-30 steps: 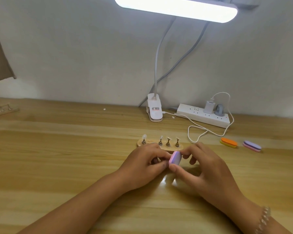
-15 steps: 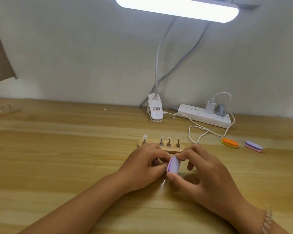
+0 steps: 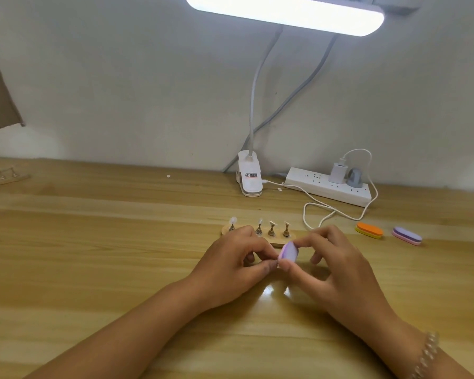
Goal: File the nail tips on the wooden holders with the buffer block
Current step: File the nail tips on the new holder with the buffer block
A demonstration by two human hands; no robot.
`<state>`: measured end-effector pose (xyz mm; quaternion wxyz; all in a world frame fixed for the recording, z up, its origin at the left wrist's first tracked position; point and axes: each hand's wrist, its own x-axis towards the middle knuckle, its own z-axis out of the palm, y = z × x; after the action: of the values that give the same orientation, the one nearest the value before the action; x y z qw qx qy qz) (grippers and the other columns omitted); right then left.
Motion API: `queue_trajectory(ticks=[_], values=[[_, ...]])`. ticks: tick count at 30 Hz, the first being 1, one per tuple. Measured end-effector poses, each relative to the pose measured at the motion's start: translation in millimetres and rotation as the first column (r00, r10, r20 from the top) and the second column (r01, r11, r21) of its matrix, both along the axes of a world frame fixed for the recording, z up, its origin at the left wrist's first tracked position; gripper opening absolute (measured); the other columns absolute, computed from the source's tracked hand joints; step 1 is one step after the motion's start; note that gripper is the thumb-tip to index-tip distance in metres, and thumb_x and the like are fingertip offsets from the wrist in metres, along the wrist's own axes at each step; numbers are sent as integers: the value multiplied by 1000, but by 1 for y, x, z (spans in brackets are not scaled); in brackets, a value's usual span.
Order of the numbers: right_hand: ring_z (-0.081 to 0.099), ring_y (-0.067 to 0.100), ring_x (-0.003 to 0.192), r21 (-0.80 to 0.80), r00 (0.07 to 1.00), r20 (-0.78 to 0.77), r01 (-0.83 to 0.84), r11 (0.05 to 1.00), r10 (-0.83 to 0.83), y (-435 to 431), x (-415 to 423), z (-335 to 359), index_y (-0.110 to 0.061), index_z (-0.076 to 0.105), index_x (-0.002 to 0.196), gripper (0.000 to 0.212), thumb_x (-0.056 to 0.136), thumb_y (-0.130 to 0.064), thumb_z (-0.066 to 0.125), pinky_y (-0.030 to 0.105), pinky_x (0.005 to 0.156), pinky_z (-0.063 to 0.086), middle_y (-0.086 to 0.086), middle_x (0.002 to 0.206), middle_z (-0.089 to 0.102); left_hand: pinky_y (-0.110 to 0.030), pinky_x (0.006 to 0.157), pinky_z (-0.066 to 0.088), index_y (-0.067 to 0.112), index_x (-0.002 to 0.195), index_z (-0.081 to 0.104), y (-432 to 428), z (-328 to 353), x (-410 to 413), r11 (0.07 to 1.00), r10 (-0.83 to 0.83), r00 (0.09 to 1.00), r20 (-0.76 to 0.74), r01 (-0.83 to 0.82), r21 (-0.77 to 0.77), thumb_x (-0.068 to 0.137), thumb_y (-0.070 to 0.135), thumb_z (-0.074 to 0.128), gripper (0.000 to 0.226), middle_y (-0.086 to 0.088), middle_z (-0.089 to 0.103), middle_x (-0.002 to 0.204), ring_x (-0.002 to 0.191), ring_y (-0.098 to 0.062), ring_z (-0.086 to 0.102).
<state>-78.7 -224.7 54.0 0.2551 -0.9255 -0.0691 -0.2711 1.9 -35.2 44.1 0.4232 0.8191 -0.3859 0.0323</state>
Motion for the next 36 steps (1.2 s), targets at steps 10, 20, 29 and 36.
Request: queue_trajectory(ticks=[10,20,29,36], values=[[53,3,74,-107,999,-18,-53,993,51,5,-4,0,-31,65,99,42,79,-67,62,28,71,44,-19,100,50,-19,67,38,25,95,77,-1,0,0,1000,-3,1000,-13,3,-3,87,21,73,9,12,50,82,70,-3,49],[53,1,75,-142,996,6,-89,986,91,7,-5,-1,-30,65,98,40,77,-63,64,31,71,46,-18,100,52,-27,68,43,26,96,77,0,1,0,1000,-16,1000,-14,15,-23,87,19,73,12,7,52,83,70,-5,48],[54,2,72,-124,995,16,-93,988,96,7,-3,-2,-30,65,100,41,77,-64,62,31,72,46,-19,100,52,-32,71,48,20,101,78,0,2,0,999,-37,999,-23,37,-27,89,11,70,17,0,58,89,74,-8,56],[54,5,71,-25,997,57,-48,999,50,4,-2,1,-27,66,97,43,79,-65,63,31,68,48,-18,97,52,-26,70,44,22,100,77,-1,1,0,999,-27,999,-25,26,-28,91,15,70,14,3,59,88,74,-6,55]])
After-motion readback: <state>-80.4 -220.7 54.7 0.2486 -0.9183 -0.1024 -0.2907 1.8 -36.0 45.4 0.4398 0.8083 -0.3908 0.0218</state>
